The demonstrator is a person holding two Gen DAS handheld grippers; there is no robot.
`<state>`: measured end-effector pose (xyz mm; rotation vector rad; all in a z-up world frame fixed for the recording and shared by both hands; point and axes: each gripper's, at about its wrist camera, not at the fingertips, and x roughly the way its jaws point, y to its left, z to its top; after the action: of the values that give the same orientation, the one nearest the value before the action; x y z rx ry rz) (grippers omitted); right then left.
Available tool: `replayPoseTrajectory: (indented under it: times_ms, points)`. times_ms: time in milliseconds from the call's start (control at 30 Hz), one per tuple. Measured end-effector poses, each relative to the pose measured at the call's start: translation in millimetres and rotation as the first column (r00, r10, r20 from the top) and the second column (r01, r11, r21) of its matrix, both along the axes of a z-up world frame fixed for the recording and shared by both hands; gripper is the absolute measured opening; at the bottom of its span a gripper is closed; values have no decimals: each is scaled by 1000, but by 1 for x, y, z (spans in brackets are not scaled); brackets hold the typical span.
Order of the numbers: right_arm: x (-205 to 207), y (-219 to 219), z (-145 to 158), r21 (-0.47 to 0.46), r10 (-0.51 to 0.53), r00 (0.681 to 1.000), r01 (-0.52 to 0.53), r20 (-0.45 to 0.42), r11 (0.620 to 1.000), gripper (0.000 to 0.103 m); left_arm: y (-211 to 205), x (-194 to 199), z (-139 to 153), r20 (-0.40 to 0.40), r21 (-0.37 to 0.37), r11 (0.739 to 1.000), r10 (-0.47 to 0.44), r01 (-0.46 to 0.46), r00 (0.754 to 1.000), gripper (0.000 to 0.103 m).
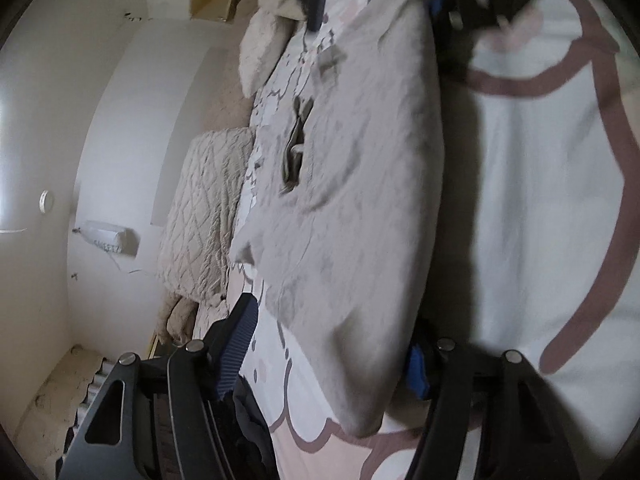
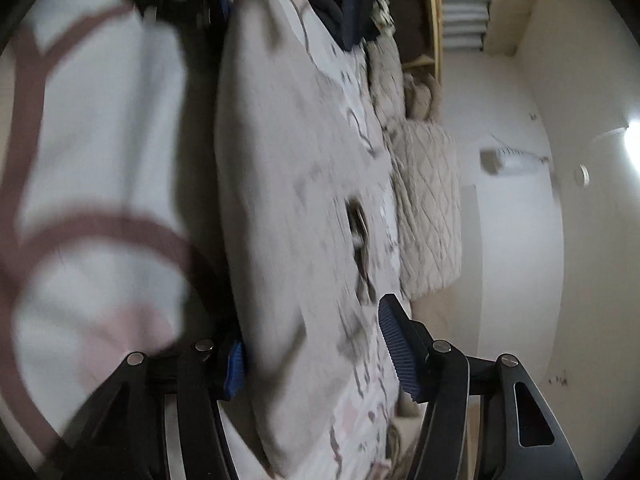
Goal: Fold clothes
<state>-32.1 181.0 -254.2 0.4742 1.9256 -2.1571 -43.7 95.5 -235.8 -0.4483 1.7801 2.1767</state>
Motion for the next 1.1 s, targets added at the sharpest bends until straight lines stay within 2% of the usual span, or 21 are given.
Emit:
replayPoseTrajectory:
  times_ms: [100, 133, 200, 267, 333, 433, 500, 533, 633, 767, 800, 900, 967, 1000, 1033, 1100]
  points:
    - [2, 21, -1, 27, -12, 1000, 12, -9, 1000, 54, -8, -3, 2, -10, 10, 1000, -1, 1, 1000, 63]
    - [2, 25, -4, 45, -2, 1000, 2, -10, 999, 52, -10, -3, 0, -11, 6, 1000, -11, 11, 1000, 59]
    - [4, 31, -10, 76, 22, 1000, -21, -14, 997, 45, -9, 3, -7, -13, -15, 999, -35, 35, 999, 48]
    - [4, 31, -15, 81, 35, 999, -35, -2, 996, 41, -6, 8, -17, -19, -59, 996, -72, 71, 997, 28]
    - [3, 32, -21, 84, 45, 999, -45, 2, 995, 36, -4, 15, -27, -15, -87, 992, -98, 96, 995, 16]
    - [-7, 31, -25, 72, 25, 999, -27, 26, 997, 22, -6, 3, -22, 26, -36, 998, -57, 58, 998, 15]
    - [-15, 29, -26, 75, 15, 999, -19, 50, 997, 9, -5, -1, -21, 47, -33, 999, -42, 43, 998, 12]
    - [-16, 28, -26, 85, 15, 999, -19, 52, 996, 9, -3, -4, -21, 64, -42, 998, -38, 40, 997, 7]
    - [-13, 26, -21, 125, 36, 999, -40, 32, 991, 6, 0, -10, -7, 114, -41, 999, -29, 34, 993, 6]
    - [-9, 28, 16, 116, 30, 999, -34, 41, 993, 5, -4, -6, 38, 122, -12, 999, -44, 46, 992, 5]
    - [-6, 28, 29, 102, 26, 998, -32, 58, 994, 5, -4, -4, 53, 149, 13, 999, -32, 30, 988, 5]
    - [17, 26, 68, 43, 11, 991, -17, 135, 999, 5, -5, 14, 98, 305, 100, 994, 16, -49, 952, 5]
    - [43, 26, 91, 16, 3, 978, -7, 209, 1000, 5, -9, 43, 123, 430, 144, 986, 17, -87, 903, 5]
    - [61, 26, 105, -4, 0, 964, 1, 265, 1000, 5, -11, 59, 134, 491, 162, 982, 6, -98, 871, 5]
    - [79, 26, 117, -29, -3, 945, 13, 328, 999, 5, -13, 77, 144, 558, 177, 978, -11, -107, 830, 5]
    - [113, 26, 143, -92, -6, 876, 58, 483, 994, 5, -17, 107, 157, 684, 190, 972, -31, -137, 728, 5]
